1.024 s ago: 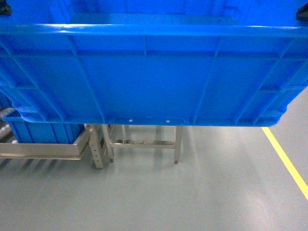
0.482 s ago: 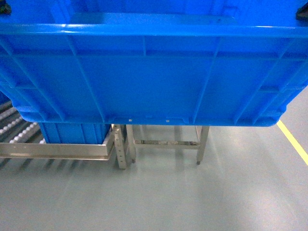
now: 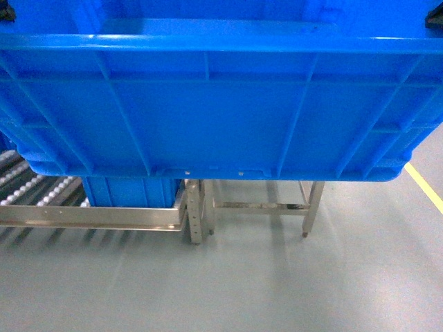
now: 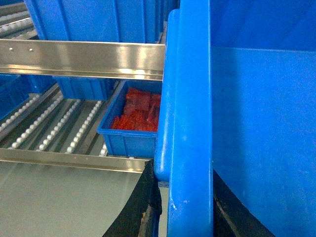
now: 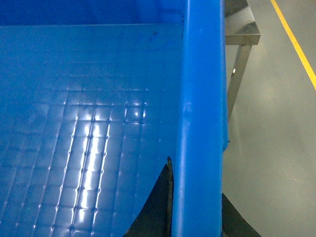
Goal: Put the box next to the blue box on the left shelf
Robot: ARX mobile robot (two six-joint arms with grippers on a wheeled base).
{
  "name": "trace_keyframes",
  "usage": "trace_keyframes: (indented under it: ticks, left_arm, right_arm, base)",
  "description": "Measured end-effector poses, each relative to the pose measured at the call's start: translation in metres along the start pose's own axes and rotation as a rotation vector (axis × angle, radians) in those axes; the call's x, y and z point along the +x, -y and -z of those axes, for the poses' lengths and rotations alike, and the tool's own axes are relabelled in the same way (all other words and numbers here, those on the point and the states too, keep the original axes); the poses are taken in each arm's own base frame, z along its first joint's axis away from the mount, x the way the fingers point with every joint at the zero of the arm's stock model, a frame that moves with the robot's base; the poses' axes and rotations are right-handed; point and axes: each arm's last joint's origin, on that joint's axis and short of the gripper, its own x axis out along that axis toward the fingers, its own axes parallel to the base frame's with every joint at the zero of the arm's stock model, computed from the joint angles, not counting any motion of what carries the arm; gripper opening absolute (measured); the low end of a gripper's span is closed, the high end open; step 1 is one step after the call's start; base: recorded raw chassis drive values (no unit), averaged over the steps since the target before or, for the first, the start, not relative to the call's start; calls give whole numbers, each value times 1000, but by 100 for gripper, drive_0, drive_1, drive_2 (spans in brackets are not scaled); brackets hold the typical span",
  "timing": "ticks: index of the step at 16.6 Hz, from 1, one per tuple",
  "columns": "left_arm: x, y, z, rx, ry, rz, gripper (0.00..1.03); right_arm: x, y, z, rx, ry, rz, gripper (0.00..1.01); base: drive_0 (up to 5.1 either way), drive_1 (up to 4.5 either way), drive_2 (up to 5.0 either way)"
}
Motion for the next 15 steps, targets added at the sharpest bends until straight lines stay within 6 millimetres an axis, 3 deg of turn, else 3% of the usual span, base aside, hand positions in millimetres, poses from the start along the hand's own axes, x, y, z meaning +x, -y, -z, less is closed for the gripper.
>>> trace_keyframes:
  ticks: [15]
  left_arm:
    - [0,0,0,-1,2,0,16]
  right_arm:
    - [0,0,0,0,0,-2,7]
  base:
    - [-491,245,245]
